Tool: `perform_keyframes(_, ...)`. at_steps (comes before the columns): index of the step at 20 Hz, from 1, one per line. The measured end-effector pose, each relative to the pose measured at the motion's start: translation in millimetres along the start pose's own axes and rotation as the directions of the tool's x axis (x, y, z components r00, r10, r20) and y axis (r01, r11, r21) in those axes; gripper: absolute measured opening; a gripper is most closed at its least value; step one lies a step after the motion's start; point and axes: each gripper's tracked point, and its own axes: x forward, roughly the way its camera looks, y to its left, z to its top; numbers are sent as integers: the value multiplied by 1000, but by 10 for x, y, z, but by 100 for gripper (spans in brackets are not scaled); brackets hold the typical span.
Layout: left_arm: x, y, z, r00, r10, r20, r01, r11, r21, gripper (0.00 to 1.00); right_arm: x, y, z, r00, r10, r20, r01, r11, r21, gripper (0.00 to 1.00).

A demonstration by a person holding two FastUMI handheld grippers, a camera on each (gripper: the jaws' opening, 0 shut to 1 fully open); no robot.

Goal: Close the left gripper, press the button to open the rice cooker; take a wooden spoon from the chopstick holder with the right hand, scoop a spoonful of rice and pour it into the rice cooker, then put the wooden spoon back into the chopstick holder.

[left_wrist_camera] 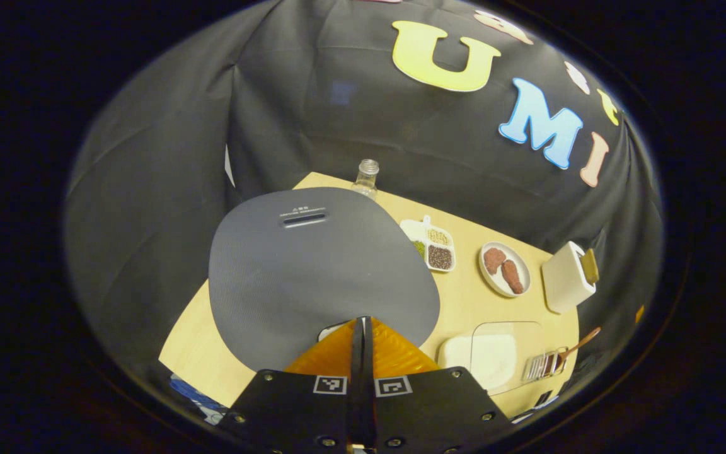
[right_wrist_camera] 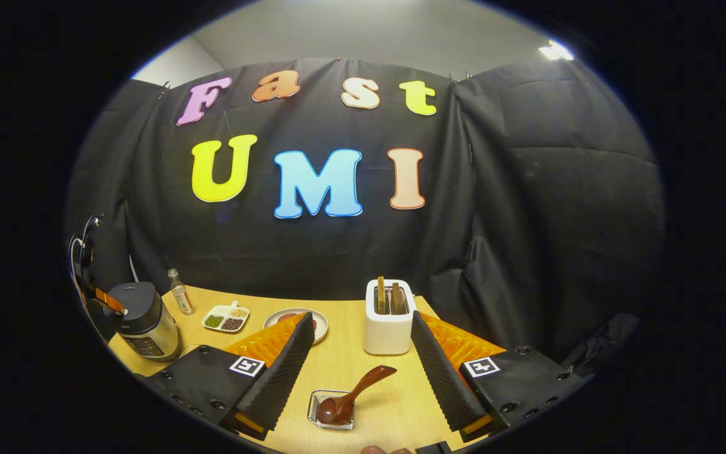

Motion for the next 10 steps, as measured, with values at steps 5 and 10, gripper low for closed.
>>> perform_keyframes(5,30,1,-36,1000,15,-2,-15,1000,14,2,-63,-13,-11,1000,-8,-3,8,1000,-4,99)
perform_keyframes(10,2,-12,5,1000,-8,0,8,1000,-27,1,-183,67,-10,1000,-7,1,7,1000,-2,97)
